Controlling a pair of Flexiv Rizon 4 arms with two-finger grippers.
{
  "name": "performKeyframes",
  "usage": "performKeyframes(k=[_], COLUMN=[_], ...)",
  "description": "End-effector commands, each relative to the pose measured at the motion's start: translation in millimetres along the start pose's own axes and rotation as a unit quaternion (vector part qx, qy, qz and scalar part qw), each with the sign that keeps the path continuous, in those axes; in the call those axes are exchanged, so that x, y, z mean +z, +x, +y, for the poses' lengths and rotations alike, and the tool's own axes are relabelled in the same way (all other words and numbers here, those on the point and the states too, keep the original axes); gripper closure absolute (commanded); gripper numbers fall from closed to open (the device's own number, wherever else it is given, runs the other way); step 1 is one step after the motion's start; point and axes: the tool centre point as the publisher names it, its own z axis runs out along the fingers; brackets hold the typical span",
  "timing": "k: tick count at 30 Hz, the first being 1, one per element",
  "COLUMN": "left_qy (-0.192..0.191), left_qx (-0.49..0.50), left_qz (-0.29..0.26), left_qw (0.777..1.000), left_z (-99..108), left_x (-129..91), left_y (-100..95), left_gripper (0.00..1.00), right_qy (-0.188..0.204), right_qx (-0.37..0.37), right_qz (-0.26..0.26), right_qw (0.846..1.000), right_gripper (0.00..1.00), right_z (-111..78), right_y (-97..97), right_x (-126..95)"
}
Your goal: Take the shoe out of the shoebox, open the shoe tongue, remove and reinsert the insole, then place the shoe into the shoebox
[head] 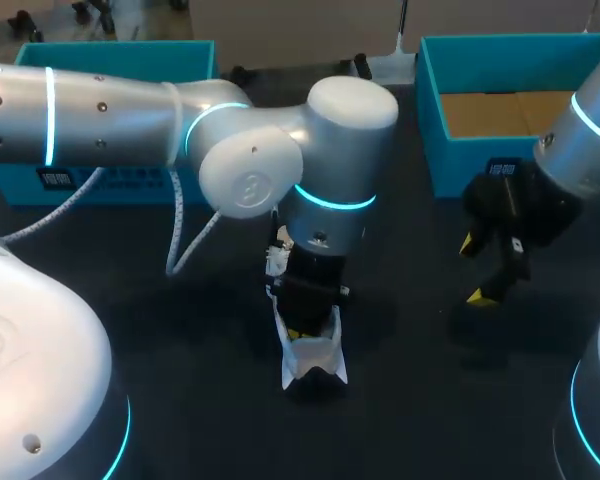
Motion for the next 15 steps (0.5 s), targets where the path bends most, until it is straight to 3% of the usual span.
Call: performKeyframes(k=[1,6,15], left_qy=[-0.016,-0.017,-0.063], left_qx=[-0.014,-0.032,-0.032], left_qz=[-0.018,-0.043,-0.054], left_qw=[1.0,0.998,0.996], left_z=[1.8,10.7,9.7], left_x=[15.2,9.5,-38.3], left_y=[4.6,2.9,1.1], left_gripper=[1.0,1.0,1.0], right_qy=[0.002,0.002,0.002], right_qx=[0.001,0.001,0.001], right_qz=[-0.001,-0.001,-0.001], right_qw=[1.0,1.0,1.0], right_gripper=[0.0,0.0,0.0], right_z=[0.2,0.2,0.2], right_y=[0.9,0.9,0.9], right_x=[0.6,0.6,0.6])
